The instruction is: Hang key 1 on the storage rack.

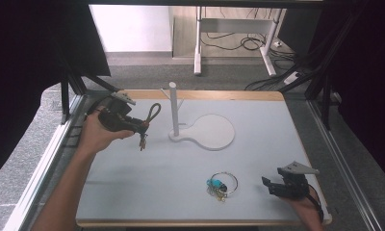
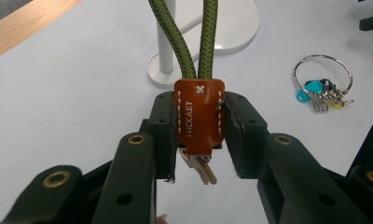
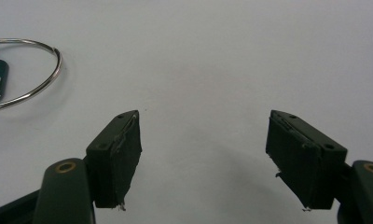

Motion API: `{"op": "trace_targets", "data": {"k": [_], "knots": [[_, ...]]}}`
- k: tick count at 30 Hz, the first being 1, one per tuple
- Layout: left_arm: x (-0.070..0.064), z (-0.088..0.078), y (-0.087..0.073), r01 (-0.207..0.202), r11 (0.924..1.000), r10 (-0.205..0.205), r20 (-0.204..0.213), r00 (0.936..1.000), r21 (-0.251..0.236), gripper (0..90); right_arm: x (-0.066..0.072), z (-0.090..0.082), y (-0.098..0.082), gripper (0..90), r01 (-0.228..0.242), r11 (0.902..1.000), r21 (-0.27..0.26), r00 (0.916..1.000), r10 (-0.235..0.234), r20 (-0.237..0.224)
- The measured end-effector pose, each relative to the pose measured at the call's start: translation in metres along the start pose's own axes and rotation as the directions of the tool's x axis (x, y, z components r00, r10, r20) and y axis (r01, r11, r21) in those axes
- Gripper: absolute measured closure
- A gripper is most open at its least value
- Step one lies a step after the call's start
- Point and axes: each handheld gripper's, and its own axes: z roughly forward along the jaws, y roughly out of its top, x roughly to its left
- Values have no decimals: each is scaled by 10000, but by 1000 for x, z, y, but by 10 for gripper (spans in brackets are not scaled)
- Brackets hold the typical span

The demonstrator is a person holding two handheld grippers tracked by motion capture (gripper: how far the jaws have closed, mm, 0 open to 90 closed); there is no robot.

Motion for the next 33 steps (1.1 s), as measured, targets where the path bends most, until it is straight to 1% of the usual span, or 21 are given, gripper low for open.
{"op": "trace_targets", "data": {"k": [4, 6, 9, 11, 21, 25, 26, 33], "knots": [[3, -3, 5, -38, 10000, 38, -51, 10000, 23, 665, 0, 0, 0, 266, 8, 10000, 9, 10000, -8, -5], [6, -5, 10, 8, 10000, -8, -62, 10000, -33, 665, -1, 0, 0, 266, -8, 10000, 10, 10000, 8, 4], [8, -6, 13, 70, 9999, -69, 22, 10000, -110, 665, 0, 0, 0, 266, -39, 10000, 20, 10000, 39, 11], [11, -4, 17, 100, 9999, -101, -32, 9999, -81, 665, -1, 0, 0, 266, -52, 10000, 16, 10000, 52, 10], [13, 0, 27, 119, 9999, -119, -39, 9999, -46, 665, -2, 0, -1, 266, -47, 10000, 37, 10000, 47, -8], [17, 1, 33, 184, 9998, -184, -99, 9998, -7, 665, -1, 1, -1, 266, -17, 10000, 51, 10000, 17, -6], [19, 1, 35, 251, 9997, -251, -53, 9997, -26, 665, -2, 1, -1, 266, -37, 10000, 61, 10000, 37, -2], [26, 4, 38, 487, 9988, -487, -48, 9988, -13, 665, -2, 1, -1, 267, -49, 10000, 46, 10000, 49, 4]]}}
